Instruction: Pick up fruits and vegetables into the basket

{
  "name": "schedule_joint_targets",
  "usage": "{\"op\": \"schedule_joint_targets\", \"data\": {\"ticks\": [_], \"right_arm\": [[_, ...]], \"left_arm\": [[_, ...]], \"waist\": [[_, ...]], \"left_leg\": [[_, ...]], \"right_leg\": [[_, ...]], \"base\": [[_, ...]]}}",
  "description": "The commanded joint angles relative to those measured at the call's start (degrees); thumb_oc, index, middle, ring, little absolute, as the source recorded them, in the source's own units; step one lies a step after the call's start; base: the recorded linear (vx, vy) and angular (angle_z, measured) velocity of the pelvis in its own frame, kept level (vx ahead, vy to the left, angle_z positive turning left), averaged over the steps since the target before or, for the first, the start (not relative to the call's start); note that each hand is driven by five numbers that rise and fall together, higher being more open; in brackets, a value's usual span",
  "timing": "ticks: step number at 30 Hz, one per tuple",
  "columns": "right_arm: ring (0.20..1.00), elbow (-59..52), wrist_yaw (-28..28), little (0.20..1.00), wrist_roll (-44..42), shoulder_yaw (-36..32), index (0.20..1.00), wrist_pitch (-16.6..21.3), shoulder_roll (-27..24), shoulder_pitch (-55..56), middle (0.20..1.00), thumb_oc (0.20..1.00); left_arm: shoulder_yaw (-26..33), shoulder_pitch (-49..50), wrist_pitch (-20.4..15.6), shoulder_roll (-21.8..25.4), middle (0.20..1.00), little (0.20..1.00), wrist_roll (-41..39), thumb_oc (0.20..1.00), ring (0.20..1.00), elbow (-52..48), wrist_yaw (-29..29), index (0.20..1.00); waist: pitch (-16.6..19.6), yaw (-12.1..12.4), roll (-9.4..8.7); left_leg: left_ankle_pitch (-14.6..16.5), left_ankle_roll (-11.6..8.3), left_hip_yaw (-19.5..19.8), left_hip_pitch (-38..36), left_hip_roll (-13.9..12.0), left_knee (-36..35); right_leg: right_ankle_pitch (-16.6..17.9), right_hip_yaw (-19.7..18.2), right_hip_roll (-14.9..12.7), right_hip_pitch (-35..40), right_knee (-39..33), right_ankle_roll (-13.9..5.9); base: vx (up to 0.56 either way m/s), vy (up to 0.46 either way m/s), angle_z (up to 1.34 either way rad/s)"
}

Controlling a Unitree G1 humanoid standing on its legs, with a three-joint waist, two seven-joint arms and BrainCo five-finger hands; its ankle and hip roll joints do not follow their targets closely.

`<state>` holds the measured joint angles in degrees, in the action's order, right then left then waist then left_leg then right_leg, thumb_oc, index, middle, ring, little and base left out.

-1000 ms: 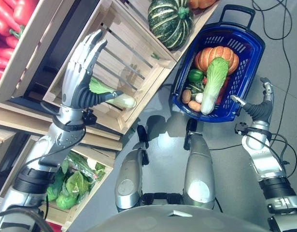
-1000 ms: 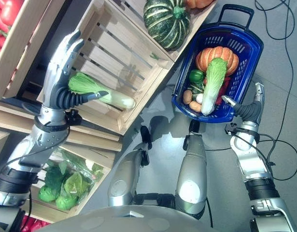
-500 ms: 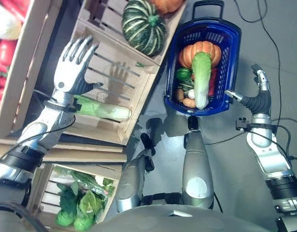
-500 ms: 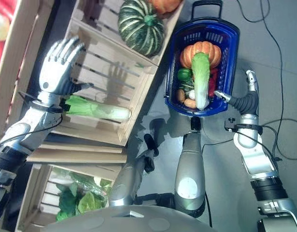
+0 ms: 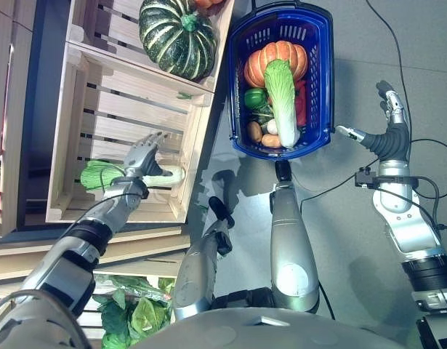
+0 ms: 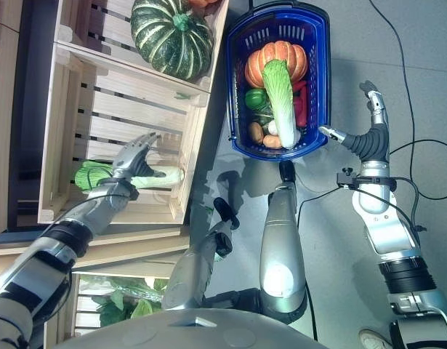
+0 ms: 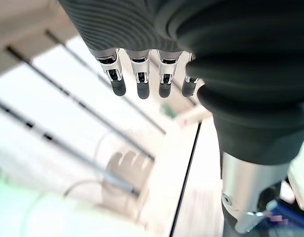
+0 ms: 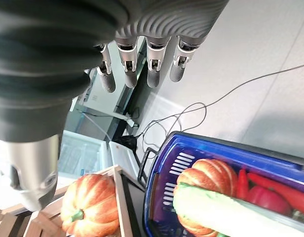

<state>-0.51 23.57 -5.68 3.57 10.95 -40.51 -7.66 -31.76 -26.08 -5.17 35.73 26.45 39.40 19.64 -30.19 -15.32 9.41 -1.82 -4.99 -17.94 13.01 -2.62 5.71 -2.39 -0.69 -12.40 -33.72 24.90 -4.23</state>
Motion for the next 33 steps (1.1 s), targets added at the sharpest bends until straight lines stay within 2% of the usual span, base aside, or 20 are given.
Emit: {"op": "schedule_joint_targets", "data": {"ticks": [1, 7, 11, 13, 15, 16, 19, 20, 24, 27, 32, 33], "right_arm": [[1.000, -5.8, 0.0, 1.000, -1.0, -2.1, 1.000, 2.2, -2.3, 0.0, 1.000, 1.000], [1.000, -7.0, 0.3, 1.000, -1.2, -2.3, 1.000, 2.2, -3.0, -1.6, 1.000, 1.000], [1.000, -7.9, 0.8, 1.000, -1.0, -2.5, 1.000, 2.6, -3.3, -1.7, 1.000, 1.000], [1.000, -8.2, 1.1, 1.000, -1.0, -2.8, 1.000, 3.0, -3.8, -1.8, 1.000, 1.000], [1.000, -8.3, 1.4, 1.000, -1.4, -3.0, 1.000, 3.6, -4.5, -1.6, 1.000, 1.000], [1.000, -8.0, 1.6, 1.000, -1.6, -3.3, 1.000, 4.8, -4.9, -1.3, 1.000, 1.000], [1.000, -8.0, 1.6, 1.000, -1.6, -3.3, 1.000, 4.8, -5.0, -1.3, 1.000, 1.000], [1.000, -7.7, 3.2, 1.000, -1.4, -2.6, 1.000, 7.0, -5.2, -1.0, 1.000, 1.000], [1.000, -7.7, 4.3, 1.000, -1.0, -2.0, 1.000, 7.9, -5.2, -1.2, 1.000, 1.000], [1.000, -7.3, 4.9, 1.000, -0.9, -1.1, 1.000, 8.5, -5.0, -1.9, 1.000, 1.000], [1.000, -6.9, 5.5, 1.000, -0.9, -0.2, 1.000, 9.6, -4.5, -2.9, 1.000, 1.000], [1.000, -6.8, 5.7, 1.000, -1.3, 0.2, 1.000, 9.5, -4.1, -2.9, 1.000, 1.000]], "left_arm": [[2.3, 0.5, 0.7, 0.7, 1.000, 1.000, -1.1, 1.000, 1.000, 3.4, 1.0, 1.000], [2.4, -0.7, 3.3, -0.2, 1.000, 1.000, -2.4, 1.000, 1.000, 9.9, 1.6, 1.000], [1.9, -1.5, 6.0, -0.2, 1.000, 1.000, -0.5, 1.000, 1.000, 12.7, 4.0, 1.000], [1.3, -2.2, 9.3, 0.7, 1.000, 1.000, 3.0, 1.000, 1.000, 13.8, 7.5, 1.000], [0.9, -2.8, 11.2, 1.7, 1.000, 1.000, 6.0, 1.000, 1.000, 14.7, 10.0, 1.000], [0.2, -3.5, 14.5, 2.8, 1.000, 1.000, 10.0, 1.000, 1.000, 15.6, 13.0, 1.000], [0.2, -3.6, 14.6, 2.7, 1.000, 1.000, 10.0, 1.000, 1.000, 15.6, 13.0, 1.000], [-1.8, -5.5, 19.6, 4.1, 1.000, 1.000, 11.6, 1.000, 1.000, 17.2, 13.9, 1.000], [-3.5, -7.0, 22.6, 4.2, 1.000, 1.000, 12.2, 1.000, 1.000, 18.1, 14.4, 1.000], [-5.1, -8.9, 25.2, 4.3, 1.000, 1.000, 12.5, 1.000, 1.000, 19.6, 12.0, 1.000], [-6.8, -10.3, 26.9, 4.0, 1.000, 1.000, 12.4, 1.000, 1.000, 21.9, 10.3, 1.000], [-7.5, -10.4, 27.0, 3.8, 1.000, 1.000, 11.9, 1.000, 1.000, 22.6, 9.5, 1.000]], "waist": [[0.4, -1.6, 1.45], [0.4, -1.7, 1.09], [0.4, -1.7, 0.85], [0.4, -1.8, 0.85], [0.4, -1.9, 0.76], [0.4, -2.0, 0.61], [0.4, -2.0, 0.63], [0.4, -2.3, 0.44], [0.4, -2.3, 0.72], [0.4, -2.6, 0.68], [0.4, -2.8, 0.28], [0.4, -2.7, 0.12]], "left_leg": [[4.9, -0.56, 2.9, 9.0, -1.7, 11.4], [4.9, -0.67, 2.6, 11.4, -1.6, 12.5], [5.1, -0.69, 2.5, 13.4, -1.5, 13.4], [5.2, -0.69, 2.4, 14.8, -1.5, 13.9], [5.3, -0.69, 2.3, 15.7, -1.5, 14.4], [5.6, -0.67, 2.3, 16.7, -1.4, 15.0], [5.6, -0.67, 2.3, 16.8, -1.4, 15.1], [5.8, -0.58, 2.1, 18.9, -1.2, 15.9], [6.2, -0.50, 1.9, 20.6, -1.1, 16.8], [6.6, -0.44, 1.7, 22.2, -1.1, 17.8], [7.2, -0.42, 1.6, 24.5, -1.4, 19.2], [8.9, -0.79, 2.1, 24.0, -1.5, 20.0]], "right_leg": [[-2.2, -1.1, -2.5, 1.4, -2.3, -4.37], [-1.7, -1.4, -2.7, -0.9, -2.2, -4.49], [-1.5, -1.7, -2.5, -2.9, -1.6, -4.42], [-1.4, -2.0, -2.5, -4.5, -1.3, -4.42], [-1.3, -2.2, -2.6, -5.3, -1.2, -4.42], [-0.9, -2.5, -2.7, -6.2, -1.3, -4.47], [-0.9, -2.5, -2.7, -6.3, -1.3, -4.47], [-0.2, -2.8, -3.1, -8.2, -1.7, -4.66], [0.0, -3.5, -3.0, -10.1, -1.3, -4.75], [0.3, -4.0, -3.1, -11.3, -1.6, -4.76], [0.5, -4.7, -2.8, -13.4, -1.3, -4.76], [-1.0, -4.8, -2.6, -12.7, -0.8, -5.07]], "base": [[-0.01, 0.040, 0.00], [-0.01, 0.043, -0.03], [0.00, 0.000, 0.00], [-0.02, 0.044, 0.01], [-0.01, 0.023, 0.00], [0.00, 0.000, 0.00], [-0.01, 0.004, 0.01], [-0.03, 0.012, -0.01], [-0.01, 0.014, -0.01], [0.00, 0.011, -0.01], [0.01, -0.004, -0.02], [0.05, -0.008, -0.07]]}}
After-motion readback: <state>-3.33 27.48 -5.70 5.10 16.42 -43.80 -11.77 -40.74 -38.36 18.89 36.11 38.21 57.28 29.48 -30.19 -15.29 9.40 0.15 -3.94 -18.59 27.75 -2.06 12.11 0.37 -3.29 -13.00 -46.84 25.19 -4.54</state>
